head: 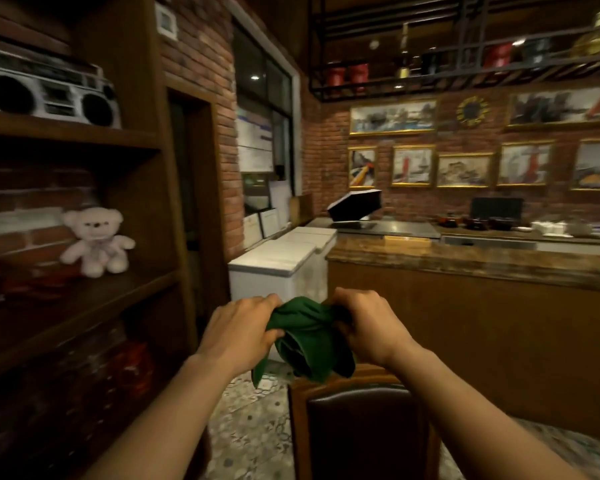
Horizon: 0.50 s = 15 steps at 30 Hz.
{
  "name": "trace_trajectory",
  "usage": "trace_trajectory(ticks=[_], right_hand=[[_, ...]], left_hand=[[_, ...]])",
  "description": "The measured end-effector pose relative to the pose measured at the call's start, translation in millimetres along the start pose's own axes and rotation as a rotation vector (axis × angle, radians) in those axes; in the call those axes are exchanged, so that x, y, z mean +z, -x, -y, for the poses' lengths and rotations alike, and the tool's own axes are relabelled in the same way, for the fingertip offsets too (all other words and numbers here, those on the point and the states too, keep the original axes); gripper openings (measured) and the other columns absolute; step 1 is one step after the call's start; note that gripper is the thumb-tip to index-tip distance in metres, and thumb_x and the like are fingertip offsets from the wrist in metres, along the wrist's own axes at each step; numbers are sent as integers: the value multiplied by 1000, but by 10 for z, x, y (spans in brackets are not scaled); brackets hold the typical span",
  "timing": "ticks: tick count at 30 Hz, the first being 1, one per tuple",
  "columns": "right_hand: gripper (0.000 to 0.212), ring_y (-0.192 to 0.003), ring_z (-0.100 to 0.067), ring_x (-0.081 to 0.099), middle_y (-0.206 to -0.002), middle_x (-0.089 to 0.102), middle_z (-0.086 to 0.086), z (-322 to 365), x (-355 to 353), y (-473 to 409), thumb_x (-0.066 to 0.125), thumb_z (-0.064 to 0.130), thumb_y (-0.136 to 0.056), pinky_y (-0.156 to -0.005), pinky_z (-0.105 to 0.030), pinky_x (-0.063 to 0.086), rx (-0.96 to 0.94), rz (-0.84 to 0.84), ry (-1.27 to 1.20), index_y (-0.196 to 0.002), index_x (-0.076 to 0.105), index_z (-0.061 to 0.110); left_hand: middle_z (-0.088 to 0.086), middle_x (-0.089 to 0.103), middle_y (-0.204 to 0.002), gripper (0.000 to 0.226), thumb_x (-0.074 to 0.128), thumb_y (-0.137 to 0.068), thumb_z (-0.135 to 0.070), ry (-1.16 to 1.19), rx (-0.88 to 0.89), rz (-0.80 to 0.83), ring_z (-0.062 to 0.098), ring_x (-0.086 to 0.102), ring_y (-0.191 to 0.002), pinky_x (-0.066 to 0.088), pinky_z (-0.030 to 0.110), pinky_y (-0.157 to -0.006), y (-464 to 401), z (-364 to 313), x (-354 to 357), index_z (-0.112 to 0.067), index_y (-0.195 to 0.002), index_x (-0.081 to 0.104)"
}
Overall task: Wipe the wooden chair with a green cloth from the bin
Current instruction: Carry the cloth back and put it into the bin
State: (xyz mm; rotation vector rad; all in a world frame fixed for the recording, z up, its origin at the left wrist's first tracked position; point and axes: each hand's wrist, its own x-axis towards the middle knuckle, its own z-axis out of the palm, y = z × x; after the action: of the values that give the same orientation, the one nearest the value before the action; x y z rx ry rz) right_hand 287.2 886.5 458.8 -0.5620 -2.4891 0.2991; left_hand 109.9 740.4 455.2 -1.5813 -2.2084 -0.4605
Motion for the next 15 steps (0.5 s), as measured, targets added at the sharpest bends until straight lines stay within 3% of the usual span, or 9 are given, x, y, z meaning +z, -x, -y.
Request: trace_trajectory(ticks=[7, 15], right_hand=[[36, -106, -26, 66, -113, 72, -2, 738, 565, -607, 65, 3, -83, -91, -46, 54, -243, 80, -173, -111, 67, 26], [33, -110, -29, 66, -112, 74, 0, 2414, 1245, -796, 70, 11, -82, -89, -40, 53, -534, 138, -376, -110, 67, 29]], left_hand=[[-6, 66, -118, 37, 62, -91, -47, -190, -279, 35, 27, 63, -108, 49, 40, -78, 528, 708, -458, -35, -123, 50], [-3, 66, -121, 42, 61, -92, -48, -411, -590, 25, 29, 63, -108, 52, 43, -80, 1814, 1582, -1364, -33, -128, 47]])
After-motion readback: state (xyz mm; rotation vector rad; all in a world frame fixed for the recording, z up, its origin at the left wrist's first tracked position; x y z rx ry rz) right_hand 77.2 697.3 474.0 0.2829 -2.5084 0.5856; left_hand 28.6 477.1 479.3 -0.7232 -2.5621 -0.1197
